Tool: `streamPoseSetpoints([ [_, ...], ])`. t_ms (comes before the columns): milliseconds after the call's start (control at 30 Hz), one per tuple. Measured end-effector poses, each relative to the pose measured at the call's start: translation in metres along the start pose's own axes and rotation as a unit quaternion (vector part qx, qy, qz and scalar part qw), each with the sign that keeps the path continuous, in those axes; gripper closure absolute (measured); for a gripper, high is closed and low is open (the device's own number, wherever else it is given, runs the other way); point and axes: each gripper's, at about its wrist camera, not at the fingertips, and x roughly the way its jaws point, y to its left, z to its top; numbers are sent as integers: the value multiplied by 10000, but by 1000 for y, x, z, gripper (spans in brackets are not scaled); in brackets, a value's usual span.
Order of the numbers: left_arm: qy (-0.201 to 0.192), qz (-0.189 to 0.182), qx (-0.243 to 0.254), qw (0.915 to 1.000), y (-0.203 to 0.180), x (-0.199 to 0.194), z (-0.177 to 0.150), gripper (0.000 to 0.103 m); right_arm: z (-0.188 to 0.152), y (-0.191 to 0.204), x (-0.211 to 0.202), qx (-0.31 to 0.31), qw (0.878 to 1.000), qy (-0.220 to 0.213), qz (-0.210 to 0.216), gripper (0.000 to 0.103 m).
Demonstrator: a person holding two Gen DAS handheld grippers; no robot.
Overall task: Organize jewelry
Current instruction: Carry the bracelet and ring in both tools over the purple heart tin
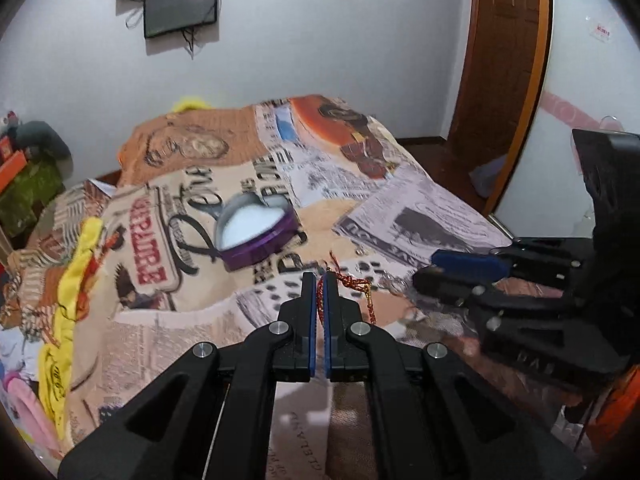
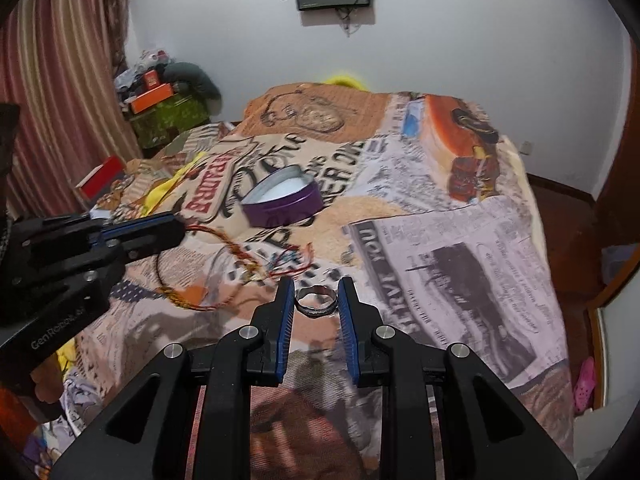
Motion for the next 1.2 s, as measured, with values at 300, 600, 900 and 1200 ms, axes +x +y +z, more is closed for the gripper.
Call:
streamPoseSetpoints([
  [300, -2, 18, -304, 9995, 13, 1, -7, 102, -8, 4, 10, 38, 9998, 170, 79, 83],
  [600, -170, 194, -387, 9989, 34, 5, 3, 102, 12, 1, 13, 132, 9999, -23, -16, 83],
  [900, -356, 367, -393, 9979, 57, 19, 26, 102, 46, 3, 23, -8, 9995, -294, -61, 83],
  [1200, -464, 429, -455, 9970, 82, 43, 53, 102, 73, 8, 47, -193, 9991, -367, -6, 83],
])
